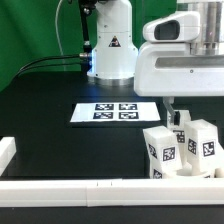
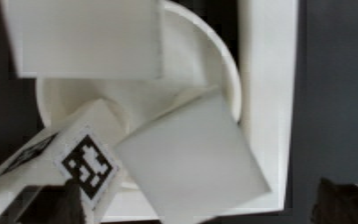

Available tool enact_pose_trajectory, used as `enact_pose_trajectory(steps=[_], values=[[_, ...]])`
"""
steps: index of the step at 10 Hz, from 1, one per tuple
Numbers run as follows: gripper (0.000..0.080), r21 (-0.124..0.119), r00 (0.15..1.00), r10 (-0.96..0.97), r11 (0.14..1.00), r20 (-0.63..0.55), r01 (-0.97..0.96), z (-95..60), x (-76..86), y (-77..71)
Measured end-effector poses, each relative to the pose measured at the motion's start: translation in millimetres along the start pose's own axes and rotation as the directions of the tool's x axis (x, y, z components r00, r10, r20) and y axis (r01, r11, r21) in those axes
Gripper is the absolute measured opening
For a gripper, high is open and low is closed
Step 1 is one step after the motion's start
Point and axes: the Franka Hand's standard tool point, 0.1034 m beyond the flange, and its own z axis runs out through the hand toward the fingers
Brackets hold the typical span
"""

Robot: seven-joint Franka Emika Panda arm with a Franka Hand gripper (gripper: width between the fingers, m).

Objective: Assemble stool

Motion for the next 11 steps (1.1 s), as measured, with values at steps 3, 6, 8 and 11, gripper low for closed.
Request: enact_pose_trajectory(steps=[3,6,8,11], values=[[0.0648,-0.031,0.987,-0.16,0.987,-0.01,0.16,17.0,-6.3,-3.5],[0.0554,-0.037,0.99,-0.137,0.99,-0.013,0.136,18.2,-3.3,-6.8],[0.0353,-0.034,0.998,-0.057,0.998,-0.016,0.056,18.5,-3.4,-6.8],[0.0333,-0.023,0.954,0.298,0.954,-0.025,-0.298,18.0,-3.7,-8.9]])
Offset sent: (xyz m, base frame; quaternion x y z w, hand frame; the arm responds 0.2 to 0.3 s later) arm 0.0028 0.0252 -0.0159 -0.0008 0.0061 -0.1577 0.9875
